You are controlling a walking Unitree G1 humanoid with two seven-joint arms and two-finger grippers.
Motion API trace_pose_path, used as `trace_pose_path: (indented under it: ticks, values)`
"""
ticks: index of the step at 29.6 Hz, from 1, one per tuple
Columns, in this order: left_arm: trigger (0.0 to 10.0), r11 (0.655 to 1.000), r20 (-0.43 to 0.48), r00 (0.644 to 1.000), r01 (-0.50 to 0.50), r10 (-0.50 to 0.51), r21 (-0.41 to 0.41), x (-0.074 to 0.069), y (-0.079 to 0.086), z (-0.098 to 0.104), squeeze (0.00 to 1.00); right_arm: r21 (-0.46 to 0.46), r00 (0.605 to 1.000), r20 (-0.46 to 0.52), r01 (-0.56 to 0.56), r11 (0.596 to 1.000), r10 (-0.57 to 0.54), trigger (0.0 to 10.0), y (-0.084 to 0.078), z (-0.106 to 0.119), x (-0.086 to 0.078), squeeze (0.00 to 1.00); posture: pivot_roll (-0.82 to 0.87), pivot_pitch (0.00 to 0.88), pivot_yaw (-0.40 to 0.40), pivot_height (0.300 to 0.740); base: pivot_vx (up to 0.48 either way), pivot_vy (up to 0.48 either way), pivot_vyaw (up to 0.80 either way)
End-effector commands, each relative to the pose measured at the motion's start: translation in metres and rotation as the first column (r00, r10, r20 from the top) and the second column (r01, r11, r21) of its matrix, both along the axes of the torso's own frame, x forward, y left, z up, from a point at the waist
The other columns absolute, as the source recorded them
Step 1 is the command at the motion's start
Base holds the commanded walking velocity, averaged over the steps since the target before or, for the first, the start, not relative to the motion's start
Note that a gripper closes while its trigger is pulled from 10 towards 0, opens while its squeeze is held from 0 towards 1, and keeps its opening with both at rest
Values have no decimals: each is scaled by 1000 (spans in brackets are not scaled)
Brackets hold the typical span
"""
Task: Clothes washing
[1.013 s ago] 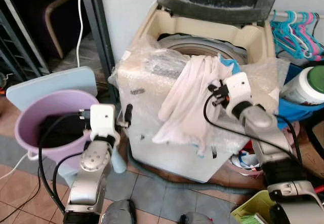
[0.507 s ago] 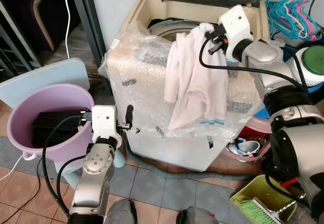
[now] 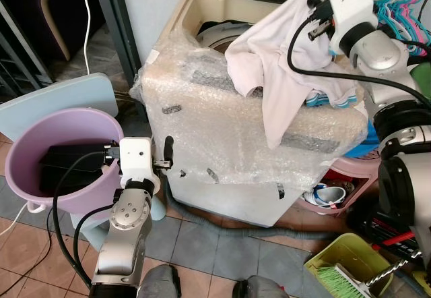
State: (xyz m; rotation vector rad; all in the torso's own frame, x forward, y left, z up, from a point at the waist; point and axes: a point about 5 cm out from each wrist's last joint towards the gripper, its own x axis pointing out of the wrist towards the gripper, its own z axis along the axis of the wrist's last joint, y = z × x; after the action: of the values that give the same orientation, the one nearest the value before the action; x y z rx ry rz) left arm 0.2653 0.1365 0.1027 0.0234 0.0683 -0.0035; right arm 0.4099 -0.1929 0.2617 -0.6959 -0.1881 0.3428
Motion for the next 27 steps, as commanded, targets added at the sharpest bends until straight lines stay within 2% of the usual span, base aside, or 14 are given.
trace_pose_path:
  ticks: [1, 4, 7, 8, 10, 13, 14, 15, 18, 20, 23, 27]
  values:
    - [10000, 1000, -4, 1000, 8, -8, 12, 1, 0, 0, 0, -27, 999, 36, -38, 999, 39, 10000, -1, 10, -2, 1000, -34, 80, -9, 740, 0, 0, 0]
    - [10000, 1000, 1, 1000, 15, -15, 15, 3, -2, 1, 0, -12, 994, 57, -88, 996, 88, 10000, -10, 16, -8, 1000, -33, 80, -9, 740, 0, 0, 0]
    - [10000, 1000, 3, 1000, 14, -14, 16, 3, -2, 1, 0, 30, 983, 10, -183, 983, 183, 10000, -18, 20, -14, 1000, -31, 80, -12, 740, 0, 0, 0]
    - [10000, 1000, 2, 1000, 11, -11, 15, 2, -1, 1, 0, 44, 959, -44, -279, 959, 280, 10000, -22, 20, -22, 1000, -29, 78, -15, 740, 0, 0, 0]
    - [10000, 1000, 1, 1000, 8, -8, 15, 1, 0, 1, 0, 47, 928, -105, -354, 934, 357, 10000, -27, 17, -29, 1000, -29, 78, -16, 740, 0, 0, 0]
    - [10000, 1000, -1, 1000, 8, -8, 14, 1, 0, 0, 0, 80, 843, -253, -470, 879, 474, 10000, -29, -2, -44, 1000, -30, 76, -11, 740, 0, 0, 0]
    - [10000, 1000, -1, 1000, 8, -8, 14, 1, 0, 0, 0, 80, 843, -253, -470, 879, 474, 10000, -29, -2, -44, 1000, -30, 76, -11, 740, 0, 0, 0]
    - [10000, 1000, 0, 1000, 14, -14, 15, 2, -1, 1, 0, 85, 792, -361, -497, 864, 491, 10000, -31, -23, -50, 1000, -31, 76, -9, 740, 0, 0, 0]
    - [10000, 1000, 0, 1000, 20, -20, 14, 2, -1, 1, 0, 73, 754, -447, -505, 860, 481, 10000, -33, -43, -54, 1000, -31, 76, -9, 740, 0, 0, 0]
    - [10000, 1000, 1, 1000, 23, -23, 14, 3, -1, 1, 0, 66, 757, -464, -489, 870, 461, 10000, -33, -49, -53, 1000, -32, 76, -9, 740, 0, 0, 0]
    - [10000, 1000, 1, 1000, 27, -27, 13, 3, -2, 1, 0, 60, 783, -489, -410, 910, 385, 10000, -33, -62, -47, 1000, -29, 76, -12, 740, 0, 0, 0]
    - [10000, 999, -1, 999, 44, -44, -10, 2, -5, 2, 0, 122, 836, -487, -222, 967, 253, 10000, -32, -75, -37, 1000, -15, 78, -15, 740, 0, 0, 0]
